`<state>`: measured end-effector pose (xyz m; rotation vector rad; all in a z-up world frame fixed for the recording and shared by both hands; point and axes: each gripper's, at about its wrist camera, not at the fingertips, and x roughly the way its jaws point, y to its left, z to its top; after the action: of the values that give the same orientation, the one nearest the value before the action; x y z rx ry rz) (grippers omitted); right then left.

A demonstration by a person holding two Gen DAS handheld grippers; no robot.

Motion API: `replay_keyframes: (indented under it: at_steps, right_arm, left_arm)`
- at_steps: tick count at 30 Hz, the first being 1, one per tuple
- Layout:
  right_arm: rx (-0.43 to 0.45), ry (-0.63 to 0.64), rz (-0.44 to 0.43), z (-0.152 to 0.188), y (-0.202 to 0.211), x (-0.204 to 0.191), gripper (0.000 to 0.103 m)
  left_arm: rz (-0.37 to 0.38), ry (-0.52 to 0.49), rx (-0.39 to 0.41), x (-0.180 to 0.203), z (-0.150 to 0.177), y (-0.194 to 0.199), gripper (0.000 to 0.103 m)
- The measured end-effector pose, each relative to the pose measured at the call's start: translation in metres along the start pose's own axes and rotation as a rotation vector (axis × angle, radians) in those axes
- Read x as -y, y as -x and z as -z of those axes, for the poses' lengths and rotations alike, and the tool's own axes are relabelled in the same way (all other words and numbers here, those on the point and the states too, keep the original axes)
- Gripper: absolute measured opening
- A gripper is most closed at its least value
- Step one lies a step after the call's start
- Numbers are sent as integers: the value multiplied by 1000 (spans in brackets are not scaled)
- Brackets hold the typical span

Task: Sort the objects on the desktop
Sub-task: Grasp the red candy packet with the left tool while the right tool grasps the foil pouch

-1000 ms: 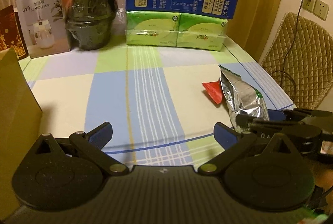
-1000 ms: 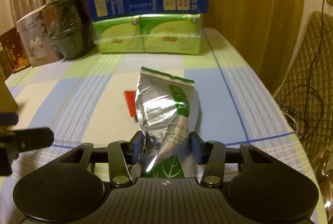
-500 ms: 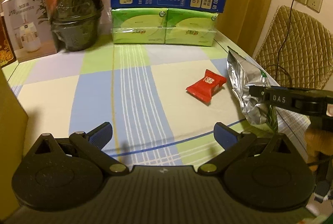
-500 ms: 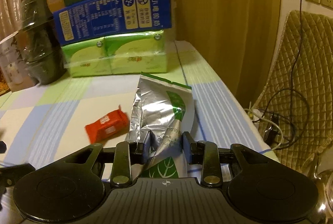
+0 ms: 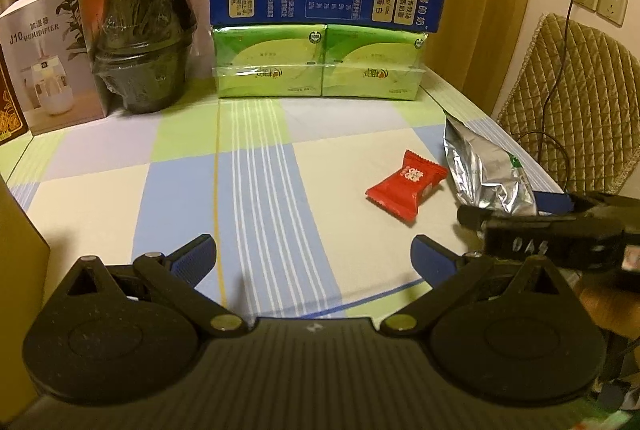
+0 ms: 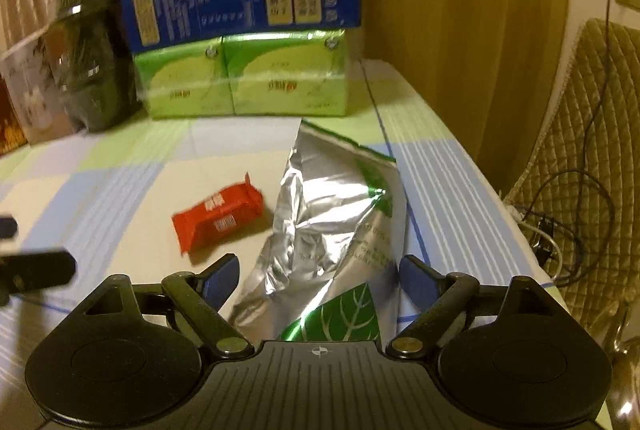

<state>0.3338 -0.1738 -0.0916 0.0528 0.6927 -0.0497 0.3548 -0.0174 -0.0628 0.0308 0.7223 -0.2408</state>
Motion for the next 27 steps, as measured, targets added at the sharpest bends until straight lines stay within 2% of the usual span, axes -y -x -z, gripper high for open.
replay_keyframes:
  at_steps: [1, 3, 8, 13, 16, 18, 22, 25, 26, 27]
  right_arm:
    - [3, -4, 4, 0, -1, 2, 71]
    - [9, -15, 0, -1, -1, 6, 51]
    - [15, -65, 1, -7, 1, 17, 45]
    - [22, -92, 6, -7, 2, 25, 45]
    - [23, -98, 3, -6, 4, 29, 45]
    - [24, -102, -2, -5, 4, 30, 45]
    - [27, -100, -4, -4, 5, 30, 45]
    - [28, -92, -1, -4, 5, 29, 45]
    - [28, -92, -1, -4, 4, 29, 45]
    - [28, -91, -1, -4, 4, 29, 45]
  left_arm:
    - [-4, 0, 3, 0, -1, -1, 102]
    - [-9, 6, 1, -1, -4, -4, 102]
    - [20, 1, 8, 12, -15, -22, 102]
    - [60, -128, 6, 42, -28, -47, 101]
    - [114, -177, -16, 51, -32, -66, 88]
    - [136, -210, -27, 56, -33, -76, 75]
    - [190, -253, -32, 58, -35, -90, 72]
    - [236, -285, -37, 60, -34, -96, 57]
    - [246, -293, -41, 61, -34, -97, 47]
    - [251, -297, -44, 62, -33, -98, 42]
